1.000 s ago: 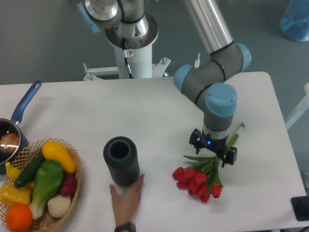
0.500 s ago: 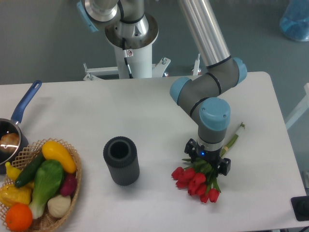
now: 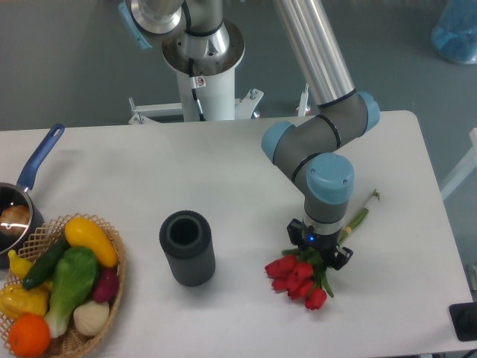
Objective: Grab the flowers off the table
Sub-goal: 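Lift the gripped tulips up off the table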
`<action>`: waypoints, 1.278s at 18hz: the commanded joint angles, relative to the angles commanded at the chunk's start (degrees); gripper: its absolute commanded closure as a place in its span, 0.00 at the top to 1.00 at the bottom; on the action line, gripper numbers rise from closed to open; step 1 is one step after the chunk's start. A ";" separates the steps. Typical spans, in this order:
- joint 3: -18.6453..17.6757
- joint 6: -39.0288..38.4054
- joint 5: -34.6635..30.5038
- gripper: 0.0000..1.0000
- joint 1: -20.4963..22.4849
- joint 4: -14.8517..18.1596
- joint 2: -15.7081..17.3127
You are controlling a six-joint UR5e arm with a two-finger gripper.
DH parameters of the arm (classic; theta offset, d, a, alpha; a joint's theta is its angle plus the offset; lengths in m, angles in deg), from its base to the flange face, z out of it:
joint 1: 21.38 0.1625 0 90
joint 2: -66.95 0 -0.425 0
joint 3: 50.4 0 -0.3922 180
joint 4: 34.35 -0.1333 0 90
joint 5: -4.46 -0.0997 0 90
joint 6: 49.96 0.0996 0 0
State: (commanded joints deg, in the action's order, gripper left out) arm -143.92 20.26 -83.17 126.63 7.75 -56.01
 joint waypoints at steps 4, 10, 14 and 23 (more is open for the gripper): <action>0.09 -0.17 -0.35 0.14 0.35 0.18 2.37; 0.35 -1.14 -0.53 0.13 1.84 0.44 5.80; 4.38 -2.46 -0.35 0.14 4.13 5.33 8.18; 12.30 -2.37 -1.50 0.13 4.13 18.54 8.09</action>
State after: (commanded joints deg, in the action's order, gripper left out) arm -131.62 17.89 -84.66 130.76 26.29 -47.92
